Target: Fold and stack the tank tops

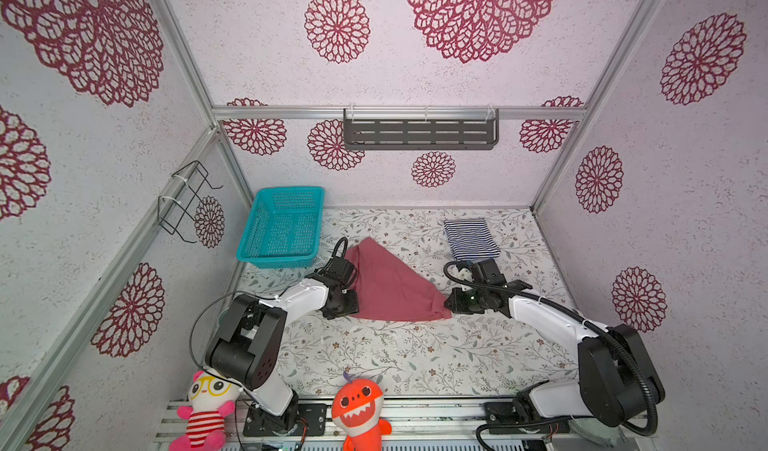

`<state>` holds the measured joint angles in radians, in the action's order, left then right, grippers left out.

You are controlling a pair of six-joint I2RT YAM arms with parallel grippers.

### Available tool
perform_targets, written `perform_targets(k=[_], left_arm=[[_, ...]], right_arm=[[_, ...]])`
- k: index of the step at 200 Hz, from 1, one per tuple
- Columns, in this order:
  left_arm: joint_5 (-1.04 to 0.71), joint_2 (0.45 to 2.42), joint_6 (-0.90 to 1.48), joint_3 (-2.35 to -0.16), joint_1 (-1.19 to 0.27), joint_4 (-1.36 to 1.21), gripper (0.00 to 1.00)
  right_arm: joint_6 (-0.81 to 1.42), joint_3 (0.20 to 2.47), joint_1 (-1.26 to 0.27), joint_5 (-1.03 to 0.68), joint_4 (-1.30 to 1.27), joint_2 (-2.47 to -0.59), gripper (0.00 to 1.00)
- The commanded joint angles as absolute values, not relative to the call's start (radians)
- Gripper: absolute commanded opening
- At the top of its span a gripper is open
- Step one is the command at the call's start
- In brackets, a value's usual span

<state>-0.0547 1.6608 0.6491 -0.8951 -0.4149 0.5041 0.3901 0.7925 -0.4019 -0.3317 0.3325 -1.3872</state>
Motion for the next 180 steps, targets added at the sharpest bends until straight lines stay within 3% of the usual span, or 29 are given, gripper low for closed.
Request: perform_targets(k=[1, 42, 82, 147, 180], left_arm=[[-0.074, 1.698, 0.694, -0.882, -0.43, 0.415, 0.39], [-0.043, 1.682, 0.66, -0.966, -0.428, 0.47, 0.0], [0.066, 1.591, 0.503, -1.26, -0.413, 0.705, 0.0], [0.304, 1.53, 0.249, -1.942, -0.418, 1.03, 0.0], [0.383, 1.477, 0.198, -2.125, -0.442, 1.109, 0.0]], right_arm=[[0.38, 0.806, -0.403, -0.319, 0.343, -1.368, 0.17], [0.367, 0.844, -0.405, -0.311, 0.386, -1.358, 0.15], [0.372, 1.028, -0.4, -0.416, 0.359, -1.324, 0.08], [0.199, 1.508, -0.397, -0.279, 0.597, -1.331, 0.02], [0.173, 1.619, -0.397, -0.259, 0.67, -1.262, 0.0]])
